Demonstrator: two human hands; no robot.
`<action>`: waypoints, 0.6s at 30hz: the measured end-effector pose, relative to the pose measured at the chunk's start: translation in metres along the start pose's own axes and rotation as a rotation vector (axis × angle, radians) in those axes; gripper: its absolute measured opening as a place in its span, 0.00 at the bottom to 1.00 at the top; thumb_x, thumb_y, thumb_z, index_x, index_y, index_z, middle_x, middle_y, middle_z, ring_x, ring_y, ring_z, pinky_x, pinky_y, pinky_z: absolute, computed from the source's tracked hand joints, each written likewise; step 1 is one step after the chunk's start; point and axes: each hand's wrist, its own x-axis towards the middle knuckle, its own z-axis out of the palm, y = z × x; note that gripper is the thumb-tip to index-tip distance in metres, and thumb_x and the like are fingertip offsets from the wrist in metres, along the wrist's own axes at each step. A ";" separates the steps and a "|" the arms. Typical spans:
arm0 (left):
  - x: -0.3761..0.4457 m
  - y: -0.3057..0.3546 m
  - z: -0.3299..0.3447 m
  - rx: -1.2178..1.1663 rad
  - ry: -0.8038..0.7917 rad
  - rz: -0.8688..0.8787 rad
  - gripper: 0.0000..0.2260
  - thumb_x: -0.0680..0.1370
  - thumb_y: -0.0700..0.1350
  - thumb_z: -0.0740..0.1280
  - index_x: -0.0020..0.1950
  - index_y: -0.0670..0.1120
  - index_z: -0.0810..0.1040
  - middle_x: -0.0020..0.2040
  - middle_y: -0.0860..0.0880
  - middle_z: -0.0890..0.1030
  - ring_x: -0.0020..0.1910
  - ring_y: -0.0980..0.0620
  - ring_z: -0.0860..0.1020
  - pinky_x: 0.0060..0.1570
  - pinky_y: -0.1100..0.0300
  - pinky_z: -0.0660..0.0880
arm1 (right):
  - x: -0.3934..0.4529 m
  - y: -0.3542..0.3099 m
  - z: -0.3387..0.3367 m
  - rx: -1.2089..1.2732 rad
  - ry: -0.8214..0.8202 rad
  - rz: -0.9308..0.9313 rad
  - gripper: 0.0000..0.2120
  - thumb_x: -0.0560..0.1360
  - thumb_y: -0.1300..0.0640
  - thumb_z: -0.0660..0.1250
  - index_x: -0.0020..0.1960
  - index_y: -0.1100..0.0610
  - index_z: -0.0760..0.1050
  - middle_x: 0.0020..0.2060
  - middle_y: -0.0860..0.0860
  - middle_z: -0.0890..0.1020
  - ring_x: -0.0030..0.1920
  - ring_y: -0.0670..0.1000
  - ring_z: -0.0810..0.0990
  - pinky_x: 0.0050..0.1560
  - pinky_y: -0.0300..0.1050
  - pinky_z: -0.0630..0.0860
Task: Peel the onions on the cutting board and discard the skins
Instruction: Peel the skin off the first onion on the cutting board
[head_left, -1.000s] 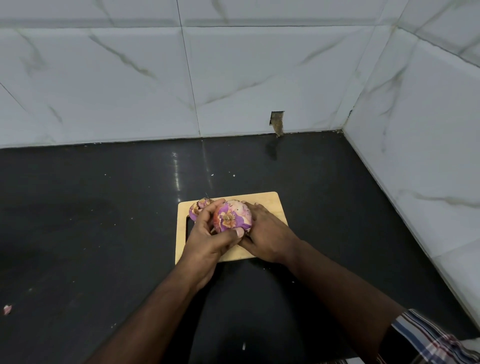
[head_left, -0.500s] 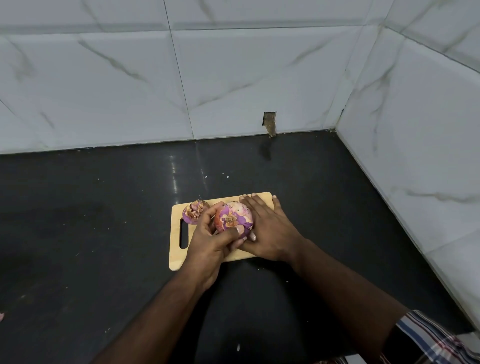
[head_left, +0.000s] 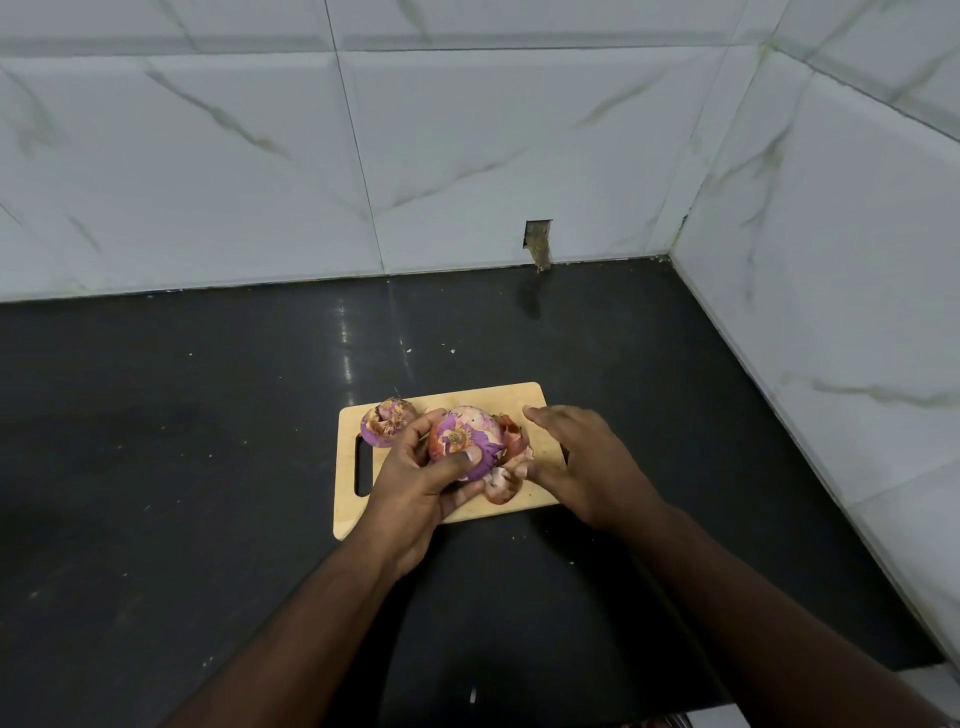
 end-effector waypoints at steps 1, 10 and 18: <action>0.000 0.000 -0.001 -0.005 -0.003 -0.002 0.26 0.76 0.32 0.72 0.71 0.49 0.72 0.64 0.43 0.82 0.57 0.43 0.85 0.48 0.52 0.84 | -0.003 -0.004 0.002 0.058 0.073 -0.002 0.29 0.75 0.48 0.72 0.74 0.46 0.68 0.65 0.44 0.75 0.65 0.42 0.70 0.65 0.39 0.68; -0.006 0.003 -0.007 -0.011 -0.052 0.019 0.33 0.67 0.37 0.76 0.70 0.48 0.73 0.63 0.41 0.82 0.58 0.43 0.84 0.48 0.52 0.83 | -0.009 -0.053 0.006 0.618 0.076 0.044 0.24 0.73 0.56 0.76 0.67 0.49 0.77 0.57 0.42 0.79 0.48 0.37 0.81 0.44 0.26 0.73; -0.007 0.008 -0.014 0.022 -0.117 0.039 0.32 0.67 0.34 0.76 0.70 0.49 0.75 0.65 0.42 0.81 0.59 0.41 0.83 0.54 0.48 0.83 | 0.006 -0.054 0.000 0.980 -0.045 0.180 0.21 0.71 0.68 0.74 0.63 0.58 0.79 0.49 0.50 0.86 0.49 0.48 0.86 0.46 0.40 0.82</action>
